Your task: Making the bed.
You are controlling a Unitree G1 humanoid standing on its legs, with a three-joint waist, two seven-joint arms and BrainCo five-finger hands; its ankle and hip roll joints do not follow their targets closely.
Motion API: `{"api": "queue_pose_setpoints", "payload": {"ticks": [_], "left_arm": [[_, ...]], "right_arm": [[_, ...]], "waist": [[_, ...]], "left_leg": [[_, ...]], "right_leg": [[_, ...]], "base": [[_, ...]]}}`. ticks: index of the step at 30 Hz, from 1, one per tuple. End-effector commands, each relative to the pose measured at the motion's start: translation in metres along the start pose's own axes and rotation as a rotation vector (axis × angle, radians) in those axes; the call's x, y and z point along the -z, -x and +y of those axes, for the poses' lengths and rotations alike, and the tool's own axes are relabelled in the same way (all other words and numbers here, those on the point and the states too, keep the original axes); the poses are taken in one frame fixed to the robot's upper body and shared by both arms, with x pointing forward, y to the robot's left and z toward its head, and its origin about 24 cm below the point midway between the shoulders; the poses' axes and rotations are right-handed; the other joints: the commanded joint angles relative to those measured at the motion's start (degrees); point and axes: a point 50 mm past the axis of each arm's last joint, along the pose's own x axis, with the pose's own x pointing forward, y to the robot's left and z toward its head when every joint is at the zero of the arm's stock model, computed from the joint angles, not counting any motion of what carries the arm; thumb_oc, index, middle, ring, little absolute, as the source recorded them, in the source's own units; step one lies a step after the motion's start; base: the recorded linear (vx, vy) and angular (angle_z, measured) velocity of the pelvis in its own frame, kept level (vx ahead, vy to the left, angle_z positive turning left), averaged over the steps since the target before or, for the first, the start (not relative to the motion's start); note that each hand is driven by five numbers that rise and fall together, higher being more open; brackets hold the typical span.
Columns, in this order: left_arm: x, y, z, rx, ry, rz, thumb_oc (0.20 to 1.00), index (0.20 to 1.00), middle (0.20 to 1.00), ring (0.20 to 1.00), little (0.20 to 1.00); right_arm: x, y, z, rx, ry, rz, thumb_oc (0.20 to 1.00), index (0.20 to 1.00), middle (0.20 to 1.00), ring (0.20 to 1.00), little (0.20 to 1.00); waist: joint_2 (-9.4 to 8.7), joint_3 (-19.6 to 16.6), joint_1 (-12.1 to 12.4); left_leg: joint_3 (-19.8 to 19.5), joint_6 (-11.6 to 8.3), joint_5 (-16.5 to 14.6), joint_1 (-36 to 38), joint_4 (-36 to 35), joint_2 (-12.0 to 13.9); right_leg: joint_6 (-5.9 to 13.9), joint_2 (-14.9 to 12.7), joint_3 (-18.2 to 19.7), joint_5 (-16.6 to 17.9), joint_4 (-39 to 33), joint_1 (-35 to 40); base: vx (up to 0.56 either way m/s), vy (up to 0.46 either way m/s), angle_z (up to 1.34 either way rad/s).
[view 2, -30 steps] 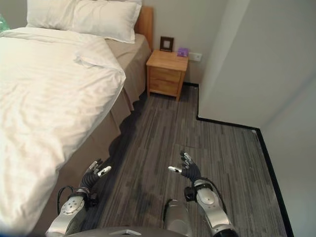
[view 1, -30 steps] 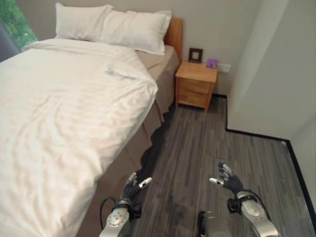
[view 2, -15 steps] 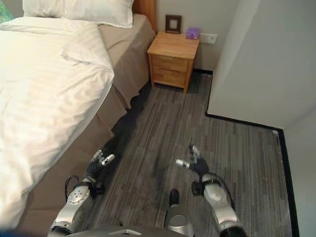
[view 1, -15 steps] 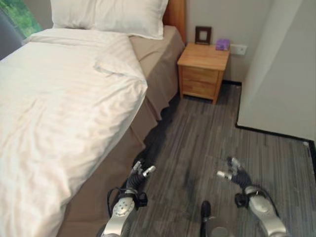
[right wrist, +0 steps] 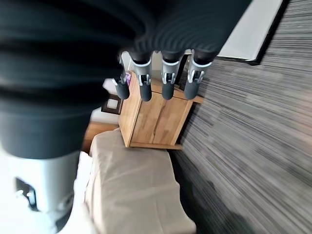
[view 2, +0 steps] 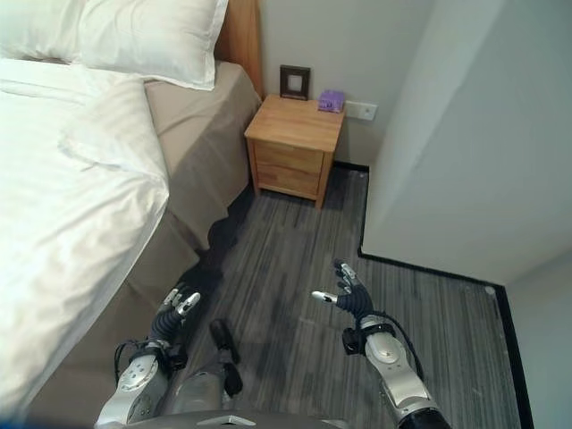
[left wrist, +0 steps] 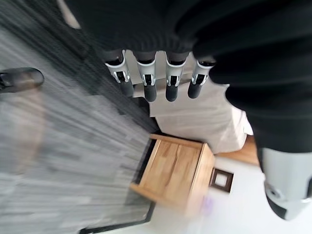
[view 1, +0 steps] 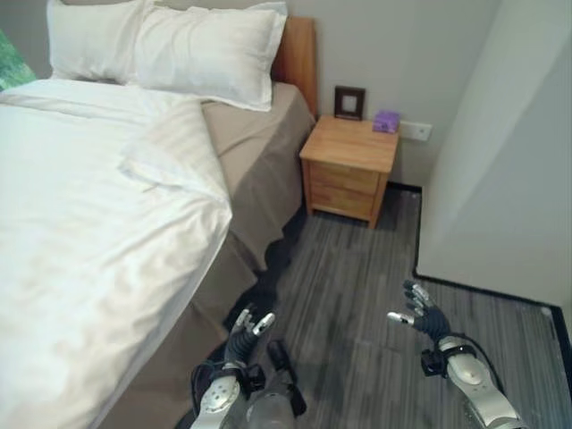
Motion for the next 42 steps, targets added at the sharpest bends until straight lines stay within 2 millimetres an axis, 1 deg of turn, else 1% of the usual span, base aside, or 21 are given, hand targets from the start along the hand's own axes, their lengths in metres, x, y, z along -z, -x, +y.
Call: {"api": "queue_pose_setpoints", "payload": {"ticks": [1, 2, 5, 6, 7, 8, 11, 14, 18, 25, 26, 27, 28, 29, 30, 31, 32, 35, 39, 41, 42], "left_arm": [[-0.024, -0.004, 0.007, 0.007, -0.032, -0.095, 1.0, 1.0, 1.0, 1.0, 1.0], [-0.035, -0.01, 0.014, -0.011, -0.078, -0.124, 1.0, 1.0, 1.0, 1.0, 1.0], [-0.048, -0.013, 0.02, -0.025, -0.115, -0.17, 1.0, 1.0, 1.0, 1.0, 1.0], [-0.057, -0.016, 0.024, -0.035, -0.12, -0.199, 1.0, 1.0, 1.0, 1.0, 1.0], [-0.057, -0.016, 0.024, -0.035, -0.12, -0.2, 1.0, 1.0, 1.0, 1.0, 1.0], [-0.063, -0.018, 0.027, -0.05, -0.113, -0.22, 1.0, 1.0, 1.0, 1.0, 1.0], [-0.072, -0.021, 0.033, -0.084, -0.084, -0.255, 1.0, 1.0, 1.0, 1.0, 1.0], [-0.08, -0.022, 0.033, -0.103, -0.043, -0.294, 1.0, 1.0, 1.0, 1.0, 1.0], [-0.097, -0.016, 0.035, -0.107, -0.007, -0.385, 1.0, 1.0, 1.0, 1.0, 1.0], [-0.108, -0.006, 0.05, -0.179, 0.003, -0.457, 1.0, 1.0, 1.0, 1.0, 1.0], [-0.11, -0.005, 0.053, -0.195, 0.0, -0.47, 1.0, 1.0, 1.0, 1.0, 1.0], [-0.12, -0.005, 0.058, -0.22, -0.03, -0.506, 1.0, 1.0, 1.0, 1.0, 1.0], [-0.127, -0.007, 0.058, -0.224, -0.046, -0.531, 1.0, 1.0, 1.0, 1.0, 1.0], [-0.128, -0.007, 0.058, -0.224, -0.046, -0.533, 1.0, 1.0, 1.0, 1.0, 1.0], [-0.136, -0.006, 0.067, -0.264, -0.041, -0.554, 1.0, 1.0, 1.0, 1.0, 1.0], [-0.136, -0.006, 0.067, -0.264, -0.041, -0.554, 1.0, 1.0, 1.0, 1.0, 1.0], [-0.134, -0.006, 0.071, -0.275, -0.045, -0.544, 1.0, 1.0, 1.0, 1.0, 1.0], [-0.133, 0.001, 0.083, -0.301, -0.095, -0.534, 1.0, 1.0, 1.0, 1.0, 1.0], [-0.143, 0.01, 0.095, -0.343, -0.16, -0.558, 1.0, 1.0, 1.0, 1.0, 1.0], [-0.156, 0.004, 0.091, -0.336, -0.179, -0.591, 1.0, 1.0, 1.0, 1.0, 1.0], [-0.16, 0.0, 0.089, -0.331, -0.2, -0.588, 1.0, 1.0, 1.0, 1.0, 1.0]], "right_arm": [[-0.041, -0.013, 0.005, -0.016, 0.023, -0.197, 1.0, 1.0, 1.0, 1.0, 1.0], [-0.053, -0.019, 0.013, -0.036, 0.038, -0.243, 1.0, 1.0, 1.0, 1.0, 1.0], [-0.065, -0.023, 0.017, -0.045, 0.056, -0.291, 1.0, 1.0, 1.0, 1.0, 1.0], [-0.074, -0.026, 0.018, -0.048, 0.084, -0.321, 1.0, 1.0, 1.0, 1.0, 1.0], [-0.074, -0.026, 0.018, -0.048, 0.085, -0.321, 1.0, 1.0, 1.0, 1.0, 1.0], [-0.083, -0.027, 0.017, -0.054, 0.1, -0.355, 1.0, 1.0, 1.0, 1.0, 1.0], [-0.093, -0.03, 0.015, -0.052, 0.091, -0.384, 1.0, 1.0, 1.0, 1.0, 1.0], [-0.096, -0.032, 0.016, -0.052, 0.055, -0.386, 1.0, 1.0, 1.0, 1.0, 1.0], [-0.1, -0.036, 0.017, -0.047, 0.059, -0.395, 1.0, 1.0, 1.0, 1.0, 1.0], [-0.098, -0.047, 0.022, -0.082, 0.148, -0.358, 1.0, 1.0, 1.0, 1.0, 1.0], [-0.1, -0.049, 0.018, -0.072, 0.192, -0.363, 1.0, 1.0, 1.0, 1.0, 1.0], [-0.103, -0.053, 0.009, -0.046, 0.279, -0.358, 1.0, 1.0, 1.0, 1.0, 1.0], [-0.106, -0.056, 0.004, -0.026, 0.31, -0.359, 1.0, 1.0, 1.0, 1.0, 1.0], [-0.107, -0.057, 0.004, -0.025, 0.309, -0.362, 1.0, 1.0, 1.0, 1.0, 1.0], [-0.115, -0.059, -0.01, 0.014, 0.379, -0.362, 1.0, 1.0, 1.0, 1.0, 1.0], [-0.115, -0.059, -0.01, 0.013, 0.379, -0.362, 1.0, 1.0, 1.0, 1.0, 1.0], [-0.114, -0.059, -0.017, 0.025, 0.422, -0.345, 1.0, 1.0, 1.0, 1.0, 1.0], [-0.111, -0.056, -0.029, 0.043, 0.451, -0.32, 1.0, 1.0, 1.0, 1.0, 1.0], [-0.112, -0.049, -0.038, 0.055, 0.506, -0.327, 1.0, 1.0, 1.0, 1.0, 1.0], [-0.109, -0.049, -0.039, 0.079, 0.508, -0.322, 1.0, 1.0, 1.0, 1.0, 1.0], [-0.113, -0.051, -0.037, 0.084, 0.532, -0.332, 1.0, 1.0, 1.0, 1.0, 1.0]], "waist": [[-0.6, -1.2, 2.8], [-1.37, -0.7, 2.1], [-0.3, -0.5, 1.4], [-0.42, -0.2, 0.5], [-0.24, -0.3, 0.5], [-0.36, 0.2, -0.5], [-1.26, 0.4, -1.6], [-1.97, 0.4, -2.7], [-1.59, 0.4, -3.4], [-1.11, -1.4, -2.1], [-0.71, -1.3, -1.7], [-0.78, 0.3, -0.7], [-1.55, 1.2, 0.0], [-1.51, 1.3, -0.3], [-3.14, 2.3, -1.1], [-3.08, 2.3, -0.9], [-3.37, 2.4, -1.0], [-2.39, 1.7, -0.8], [-1.62, -0.2, -0.8], [-2.42, 0.2, -1.5], [-2.55, 1.4, -2.4]], "left_leg": [[-0.2, -4.94, 0.8, 5.6, -2.0, 1.8], [-0.4, -2.78, -1.9, 9.2, -2.2, -0.4], [-1.3, -1.95, -4.2, 12.9, -3.1, 0.1], [-2.7, -1.99, -6.0, 14.6, -3.4, -0.6], [-2.8, -2.06, -5.8, 14.5, -3.4, -0.4], [-5.4, -2.6, -7.4, 16.2, -3.5, -1.1], [-9.0, -4.31, -9.0, 17.9, -3.5, -1.1], [-12.7, -5.51, -10.5, 19.5, -3.5, -1.2], [-18.6, -6.21, -13.0, 22.7, -3.4, -1.1], [-23.4, -8.04, -15.5, 25.4, -0.1, 0.4], [-24.3, -8.68, -14.2, 24.1, 2.9, 0.9], [-25.6, -10.21, -9.9, 18.6, 13.0, 1.4], [-23.6, -10.58, -7.0, 15.5, 18.2, 2.1], [-24.0, -10.63, -7.2, 14.9, 19.0, 2.2], [-10.3, -9.98, -4.7, 10.9, 25.1, 8.3], [-10.1, -9.97, -4.9, 11.0, 25.2, 8.4], [-4.7, -9.74, -5.5, 9.8, 25.4, 9.5], [5.2, -8.74, -9.3, 7.5, 20.5, 7.3], [5.5, -6.73, -8.9, 12.7, 7.7, 3.4], [4.4, -4.38, -9.7, 15.7, 3.2, 0.7], [1.9, -3.12, -10.3, 18.0, 0.2, -0.8]], "right_leg": [[5.77, -5.3, 0.4, 9.3, 11.3, -4.0], [9.48, -8.1, 1.3, 22.4, 24.4, -9.2], [9.05, -10.2, 0.5, 25.3, 32.3, -15.7], [7.45, -13.8, -3.0, 22.5, 30.9, -18.6], [7.29, -13.5, -3.2, 22.7, 30.6, -18.7], [5.57, -13.0, -4.5, 17.1, 25.6, -21.8], [4.67, -10.4, -3.5, 13.4, 11.1, -23.0], [4.96, -9.1, 3.4, 16.4, 0.5, -25.7], [5.67, -9.1, 11.1, 18.9, -1.9, -28.0], [4.15, -9.4, 9.2, 17.6, 0.4, -24.1], [3.53, -9.0, 8.1, 17.3, -0.3, -22.6], [1.57, -8.9, 4.9, 16.0, -1.4, -19.5], [0.69, -9.3, 3.2, 15.4, -1.9, -18.0], [0.65, -9.2, 2.8, 15.4, -2.0, -17.9], [-0.7, -8.9, -2.2, 13.3, -3.6, -14.2], [-0.71, -8.9, -2.0, 13.4, -3.6, -14.3], [-1.03, -8.6, -3.7, 12.4, -4.2, -13.0], [-0.22, -7.3, -6.1, 9.8, -4.2, -9.9], [1.26, -8.4, -11.6, 9.1, 2.0, -9.4], [4.41, -11.4, -13.4, 12.0, 12.4, -12.9], [7.09, -13.1, -11.4, 18.1, 22.8, -17.4]], "base": [[0.6, 0.247, -0.12], [0.57, 0.268, 0.18], [0.44, 0.136, 0.41], [0.27, 0.026, 1.07], [0.55, 0.014, 0.87], [0.39, -0.057, 0.82], [0.42, -0.16, 0.95], [0.34, -0.186, 1.26], [0.34, -0.175, 1.35], [0.26, -0.233, 0.64], [0.13, -0.269, 0.26], [0.15, -0.378, 0.3], [0.08, -0.306, 0.38], [0.11, -0.388, 0.72], [0.09, -0.276, 0.84], [0.15, -0.357, 0.98], [0.15, -0.122, 0.72], [0.2, -0.032, 0.57], [0.21, 0.126, 0.57], [0.13, 0.07, 0.61], [0.06, 0.051, 0.95]]}}
